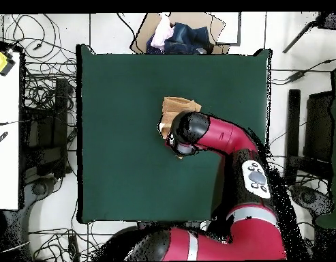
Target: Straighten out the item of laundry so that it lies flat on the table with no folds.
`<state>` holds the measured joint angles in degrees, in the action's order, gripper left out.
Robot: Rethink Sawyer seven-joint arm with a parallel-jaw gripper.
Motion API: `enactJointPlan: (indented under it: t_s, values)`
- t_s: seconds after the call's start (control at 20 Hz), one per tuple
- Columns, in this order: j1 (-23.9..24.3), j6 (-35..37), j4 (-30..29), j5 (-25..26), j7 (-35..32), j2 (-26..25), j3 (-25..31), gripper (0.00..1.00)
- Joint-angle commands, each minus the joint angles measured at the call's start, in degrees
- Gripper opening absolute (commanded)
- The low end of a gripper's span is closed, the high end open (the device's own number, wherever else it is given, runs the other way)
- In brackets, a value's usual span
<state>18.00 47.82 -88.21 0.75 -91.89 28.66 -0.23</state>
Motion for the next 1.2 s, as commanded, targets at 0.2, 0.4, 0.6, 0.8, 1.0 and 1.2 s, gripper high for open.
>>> enactJointPlan:
  t_s: [0.2, 0.4, 0.6, 0.8, 1.0, 1.2]
  values:
    - [-4.2, -10.0, -9.7, 2.1, -6.8, 8.3, 2.4, 1.0]
    - [-4.6, -12.9, -11.4, 2.5, -6.3, 10.3, 2.3, 1.0]
    - [-4.9, -13.8, -13.6, 1.7, -6.9, 12.0, 2.1, 1.0]
    - [-4.2, -16.8, -16.4, 1.5, -6.2, 13.5, 2.9, 1.0]
    - [-3.1, -14.7, -17.7, -0.3, -6.3, 13.4, 3.5, 1.0]
    - [-2.5, -12.9, -17.1, -0.9, -6.4, 12.3, 3.5, 1.0]
